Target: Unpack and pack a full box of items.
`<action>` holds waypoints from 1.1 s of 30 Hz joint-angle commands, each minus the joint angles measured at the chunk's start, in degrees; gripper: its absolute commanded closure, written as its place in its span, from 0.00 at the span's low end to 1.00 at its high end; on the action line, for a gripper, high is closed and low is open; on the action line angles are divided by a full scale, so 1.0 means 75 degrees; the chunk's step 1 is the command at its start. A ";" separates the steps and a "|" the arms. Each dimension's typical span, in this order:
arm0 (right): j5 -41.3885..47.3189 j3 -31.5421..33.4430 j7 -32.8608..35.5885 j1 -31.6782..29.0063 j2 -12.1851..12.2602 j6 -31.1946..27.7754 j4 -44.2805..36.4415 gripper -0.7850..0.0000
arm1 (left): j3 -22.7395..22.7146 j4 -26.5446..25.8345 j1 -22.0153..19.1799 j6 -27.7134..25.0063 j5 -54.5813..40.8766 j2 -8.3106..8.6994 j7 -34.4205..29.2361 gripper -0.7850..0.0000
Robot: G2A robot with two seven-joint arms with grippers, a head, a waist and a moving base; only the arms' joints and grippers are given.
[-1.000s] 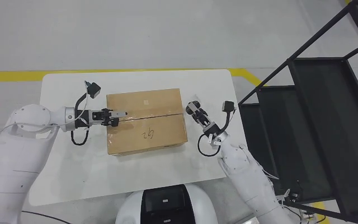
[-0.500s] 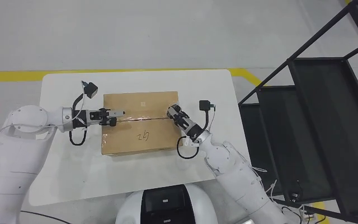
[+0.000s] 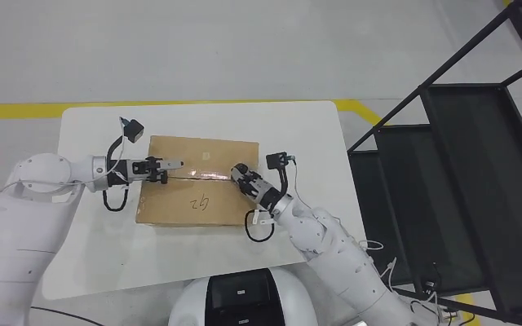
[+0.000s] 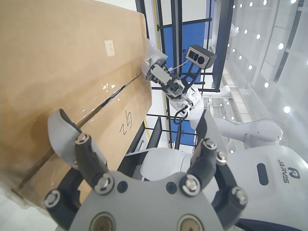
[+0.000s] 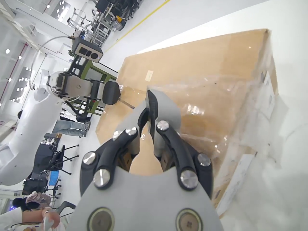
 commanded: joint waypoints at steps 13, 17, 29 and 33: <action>-0.0286 -0.0122 -0.0002 -0.0012 -0.0027 0.0099 -0.0281 0.00 | -0.0369 0.0032 0.0094 -0.0151 -0.0408 0.0039 0.0388 0.00; -0.0338 -0.0118 0.0119 -0.0058 -0.0014 0.0020 -0.0522 0.00 | -0.0703 0.0202 0.0182 -0.0174 -0.0669 0.0072 0.0825 0.00; -0.0133 -0.0213 0.0373 0.0049 -0.0038 -0.0143 -0.0671 0.00 | -0.1174 0.0349 0.0602 -0.0295 0.0445 0.0204 0.1833 0.00; -0.0105 -0.0200 0.0430 0.0081 -0.0039 -0.0145 -0.0709 0.00 | -0.1174 0.0268 0.0745 -0.0506 0.0708 0.0234 0.1681 0.00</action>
